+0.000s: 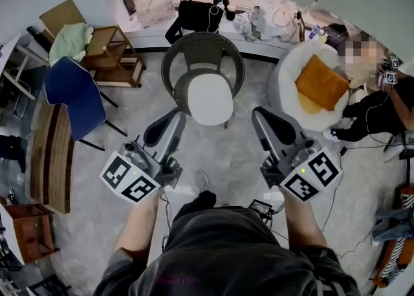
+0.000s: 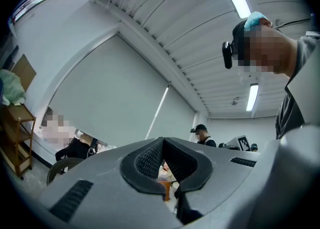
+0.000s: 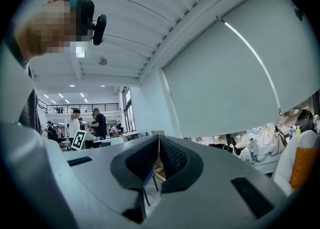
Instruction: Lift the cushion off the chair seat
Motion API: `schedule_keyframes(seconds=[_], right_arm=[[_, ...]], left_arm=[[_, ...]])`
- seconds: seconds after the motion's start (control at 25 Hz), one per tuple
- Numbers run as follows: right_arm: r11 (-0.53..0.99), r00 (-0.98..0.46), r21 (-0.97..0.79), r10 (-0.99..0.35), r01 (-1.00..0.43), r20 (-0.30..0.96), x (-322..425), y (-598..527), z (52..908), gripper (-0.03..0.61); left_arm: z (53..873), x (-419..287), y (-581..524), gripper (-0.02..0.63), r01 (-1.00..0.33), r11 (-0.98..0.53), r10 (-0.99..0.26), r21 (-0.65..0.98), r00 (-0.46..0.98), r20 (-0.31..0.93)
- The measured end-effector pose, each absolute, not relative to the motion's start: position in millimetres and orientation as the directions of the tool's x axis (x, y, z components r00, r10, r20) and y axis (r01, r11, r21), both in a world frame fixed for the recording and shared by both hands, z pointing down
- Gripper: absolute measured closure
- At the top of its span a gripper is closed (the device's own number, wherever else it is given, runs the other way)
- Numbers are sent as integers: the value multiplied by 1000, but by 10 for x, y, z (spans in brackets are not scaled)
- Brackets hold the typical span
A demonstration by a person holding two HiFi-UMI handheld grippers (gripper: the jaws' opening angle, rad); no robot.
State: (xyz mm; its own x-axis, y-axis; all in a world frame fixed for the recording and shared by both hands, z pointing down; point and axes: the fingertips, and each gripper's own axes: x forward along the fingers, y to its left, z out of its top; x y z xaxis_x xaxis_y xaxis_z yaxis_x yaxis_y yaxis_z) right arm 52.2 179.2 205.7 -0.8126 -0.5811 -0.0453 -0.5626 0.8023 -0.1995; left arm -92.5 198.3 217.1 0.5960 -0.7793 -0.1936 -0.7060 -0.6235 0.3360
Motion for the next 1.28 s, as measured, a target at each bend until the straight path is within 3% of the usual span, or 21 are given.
schedule_keyframes(seconds=[0.56, 1.28], right_arm=[[768, -784, -220, -621, -602, -21, 37, 1135, 2145, 565], [737, -778, -293, -627, -609, 40, -93, 280, 2545, 565]], left_arm=[[2274, -1493, 1270, 603, -695, -629, -772, 348, 613, -169], [2587, -1649, 392, 604, -710, -597, -785, 372, 614, -88]])
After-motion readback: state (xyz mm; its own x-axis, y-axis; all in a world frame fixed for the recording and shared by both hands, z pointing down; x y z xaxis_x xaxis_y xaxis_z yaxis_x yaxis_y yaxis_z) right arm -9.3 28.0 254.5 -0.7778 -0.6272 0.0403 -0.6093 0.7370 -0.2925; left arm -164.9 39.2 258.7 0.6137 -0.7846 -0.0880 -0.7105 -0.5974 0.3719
